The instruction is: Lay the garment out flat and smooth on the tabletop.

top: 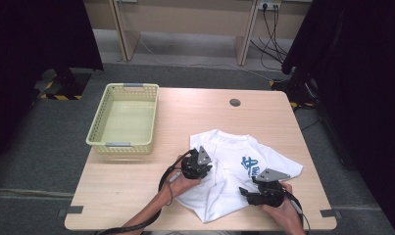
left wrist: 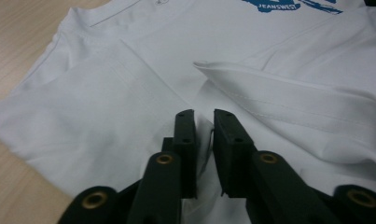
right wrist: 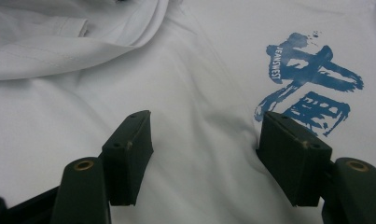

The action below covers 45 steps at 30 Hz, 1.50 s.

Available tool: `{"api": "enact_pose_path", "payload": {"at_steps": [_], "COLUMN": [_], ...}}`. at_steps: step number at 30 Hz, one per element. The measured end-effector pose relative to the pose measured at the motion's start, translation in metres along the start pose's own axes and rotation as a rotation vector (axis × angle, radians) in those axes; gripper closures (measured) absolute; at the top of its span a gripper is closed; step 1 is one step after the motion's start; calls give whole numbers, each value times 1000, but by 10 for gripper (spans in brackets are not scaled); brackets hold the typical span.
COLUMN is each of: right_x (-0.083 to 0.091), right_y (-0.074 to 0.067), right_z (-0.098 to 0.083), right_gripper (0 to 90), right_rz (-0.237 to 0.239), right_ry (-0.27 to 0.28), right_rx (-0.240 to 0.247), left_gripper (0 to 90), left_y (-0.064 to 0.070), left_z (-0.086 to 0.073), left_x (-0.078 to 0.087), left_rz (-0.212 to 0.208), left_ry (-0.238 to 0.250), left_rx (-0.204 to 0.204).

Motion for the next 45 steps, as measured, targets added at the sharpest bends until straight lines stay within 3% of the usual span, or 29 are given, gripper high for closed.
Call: {"api": "enact_pose_path", "payload": {"at_steps": [4,10,14,19,28,30,34,37,40,45], "right_x": [0,0,0,2,13,15,15,14,15,14], "right_y": [0,1,1,2,4,5,5,5,5,5], "right_z": [0,0,0,-1,-12,-13,-13,-13,-13,-13], "right_gripper": [352,353,353,354,354,354,352,350,350,349], "right_rz": [3,5,6,1,-11,-12,-16,-16,-15,-14], "right_ry": [-1,1,-4,-5,8,10,5,5,7,8], "right_rx": [0,-3,-4,-5,-21,-23,-18,-19,-19,-16], "left_gripper": [873,873,868,865,826,788,629,502,424,363], "left_y": [-12,-48,-64,-72,-74,-76,-76,-73,-70,-68], "left_z": [-4,-22,-40,-62,-81,-78,-62,-51,-42,-29], "left_x": [13,33,41,45,55,58,55,41,26,7], "left_rz": [30,105,143,166,180,175,158,103,70,67], "left_ry": [19,37,21,-2,-13,4,40,21,7,-18], "left_rx": [3,82,108,131,145,172,215,223,273,274]}}
Point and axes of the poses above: each handheld gripper's, and its own axes: x roughly backward along the jaws, z roughly out of its top, y roughly to its right, the point moved 3 cm from there along -x, roughly forward along the jaws, and after that the axes turned 14 degrees about z, right-handed, at the moved point
